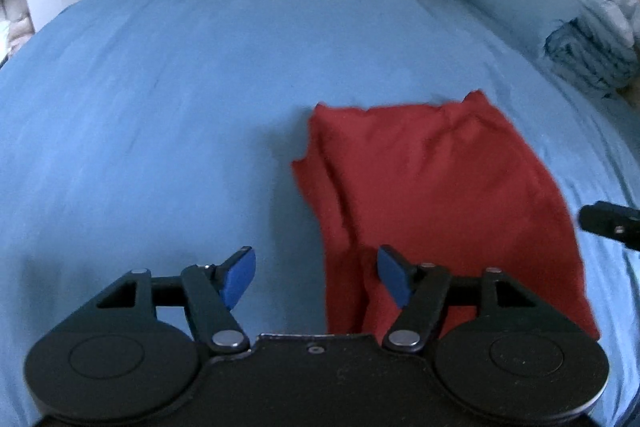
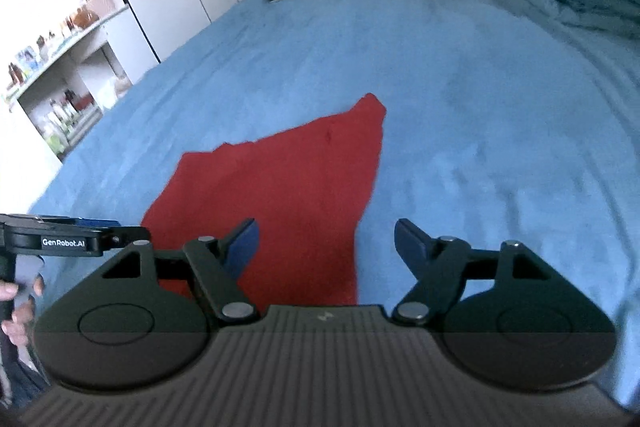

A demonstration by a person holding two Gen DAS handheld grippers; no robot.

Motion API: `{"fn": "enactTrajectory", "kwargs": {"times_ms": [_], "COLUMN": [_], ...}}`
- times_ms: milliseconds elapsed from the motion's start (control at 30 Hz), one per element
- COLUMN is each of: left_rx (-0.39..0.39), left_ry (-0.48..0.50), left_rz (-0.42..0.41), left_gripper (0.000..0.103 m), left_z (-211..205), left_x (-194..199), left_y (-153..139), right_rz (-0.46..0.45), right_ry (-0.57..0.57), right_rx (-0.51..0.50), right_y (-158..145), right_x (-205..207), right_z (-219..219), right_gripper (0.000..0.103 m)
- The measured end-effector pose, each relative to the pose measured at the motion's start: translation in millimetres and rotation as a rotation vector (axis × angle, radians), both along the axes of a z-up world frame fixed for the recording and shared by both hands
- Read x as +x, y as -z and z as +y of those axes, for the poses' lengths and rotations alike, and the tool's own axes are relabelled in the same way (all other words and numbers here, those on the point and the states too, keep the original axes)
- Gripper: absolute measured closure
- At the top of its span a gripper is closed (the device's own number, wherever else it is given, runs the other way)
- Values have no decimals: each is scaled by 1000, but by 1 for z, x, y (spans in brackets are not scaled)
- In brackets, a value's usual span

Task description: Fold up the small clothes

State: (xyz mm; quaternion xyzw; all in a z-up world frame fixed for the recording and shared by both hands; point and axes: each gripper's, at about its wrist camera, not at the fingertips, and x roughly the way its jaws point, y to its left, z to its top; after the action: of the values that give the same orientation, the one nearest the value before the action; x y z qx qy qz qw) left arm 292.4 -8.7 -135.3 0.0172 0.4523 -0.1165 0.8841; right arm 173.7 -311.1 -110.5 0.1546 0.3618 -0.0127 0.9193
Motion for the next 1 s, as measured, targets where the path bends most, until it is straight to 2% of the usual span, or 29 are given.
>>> {"fn": "enactTrajectory", "kwargs": {"times_ms": [100,200,300,367,433,467,500,567,633,733,833,1000], "left_rx": [28,19,16,47,62,64,65,73,96,123,150,147], "left_ry": [-35,-73,-60,-58,-53,-50,-48,-46,-57,-79,-88,-111], "left_rz": [37,25,-47,-105,-172,-196,-226,-289,-306,-314,-306,-217], "left_gripper": [30,31,31,29,18,3,0,0,0,0,0,0], "left_z": [5,10,9,5,2,1,1,0,-1,-4,-7,-2], "left_x": [-1,-13,-40,-64,-95,-108,-124,-156,-179,-209,-230,-251], "left_y": [11,-4,-40,-73,-109,-122,-137,-161,-175,-185,-181,-163], "right_rz": [25,25,-5,-15,-31,-36,-39,-40,-43,5,45,103], "right_ry": [16,26,20,15,21,28,39,67,92,132,147,173], "right_rx": [-24,-30,-81,-126,-202,-233,-262,-295,-328,-355,-331,-297], "right_y": [2,-4,-28,-49,-77,-90,-104,-127,-147,-167,-176,-171], "right_x": [-8,-22,-41,-56,-73,-82,-91,-111,-130,-153,-174,-202], "right_z": [2,5,15,26,41,48,55,67,78,91,100,115], "right_gripper": [13,13,13,13,11,4,0,0,0,0,0,0]}}
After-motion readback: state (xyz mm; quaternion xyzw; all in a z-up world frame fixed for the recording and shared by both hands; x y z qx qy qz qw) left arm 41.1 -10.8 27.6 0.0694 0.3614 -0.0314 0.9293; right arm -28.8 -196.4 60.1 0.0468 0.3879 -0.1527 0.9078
